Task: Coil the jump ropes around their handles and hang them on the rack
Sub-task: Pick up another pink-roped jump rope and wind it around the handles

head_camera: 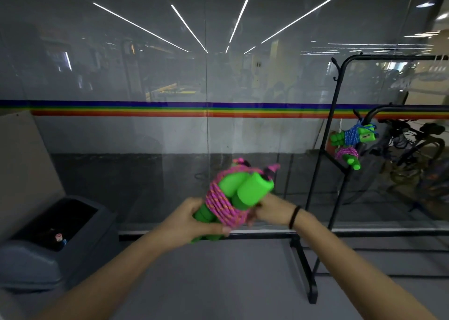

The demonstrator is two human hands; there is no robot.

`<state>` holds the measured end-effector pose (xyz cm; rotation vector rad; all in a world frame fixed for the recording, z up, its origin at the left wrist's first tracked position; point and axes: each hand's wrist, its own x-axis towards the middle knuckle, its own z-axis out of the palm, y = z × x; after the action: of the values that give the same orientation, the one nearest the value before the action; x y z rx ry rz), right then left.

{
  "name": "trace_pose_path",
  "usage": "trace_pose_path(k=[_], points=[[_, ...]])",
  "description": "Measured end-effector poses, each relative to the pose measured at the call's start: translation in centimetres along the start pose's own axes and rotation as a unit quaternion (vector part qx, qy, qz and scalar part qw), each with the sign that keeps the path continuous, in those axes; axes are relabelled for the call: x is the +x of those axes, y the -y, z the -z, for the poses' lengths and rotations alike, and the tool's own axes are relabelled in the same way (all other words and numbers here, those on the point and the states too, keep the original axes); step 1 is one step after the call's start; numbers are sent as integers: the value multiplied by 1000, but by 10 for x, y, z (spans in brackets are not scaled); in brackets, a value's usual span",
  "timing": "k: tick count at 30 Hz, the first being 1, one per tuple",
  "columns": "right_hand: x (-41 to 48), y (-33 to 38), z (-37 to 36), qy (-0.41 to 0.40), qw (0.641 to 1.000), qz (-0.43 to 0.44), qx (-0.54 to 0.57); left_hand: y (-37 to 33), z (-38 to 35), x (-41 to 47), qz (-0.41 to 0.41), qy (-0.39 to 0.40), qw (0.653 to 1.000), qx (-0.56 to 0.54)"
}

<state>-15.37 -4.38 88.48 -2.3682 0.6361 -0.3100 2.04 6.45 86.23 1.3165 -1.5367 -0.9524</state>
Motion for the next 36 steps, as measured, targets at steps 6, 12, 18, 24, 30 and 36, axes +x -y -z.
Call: trace_pose_path(k=[6,12,18,24,30,36], points=[[5,-13,-43,-144,987,29,-65,-9,-6,10,67,-125,973,-181],[-6,-15,-36,-182,977,-10,-114,-7,3,13,129,-171,963,-161],[-22,-12,-25,-259,964,-7,-63,-3,9,10,135,-180,966,-127],[-32,2,-20,-321,943,24,-88,-1,8,14,113,-204,971,-57],[-36,19,-18,-363,921,74,-118,6,3,18,68,-250,960,104],[-31,40,-12,-341,921,135,-128,2,-7,20,53,-279,938,199]])
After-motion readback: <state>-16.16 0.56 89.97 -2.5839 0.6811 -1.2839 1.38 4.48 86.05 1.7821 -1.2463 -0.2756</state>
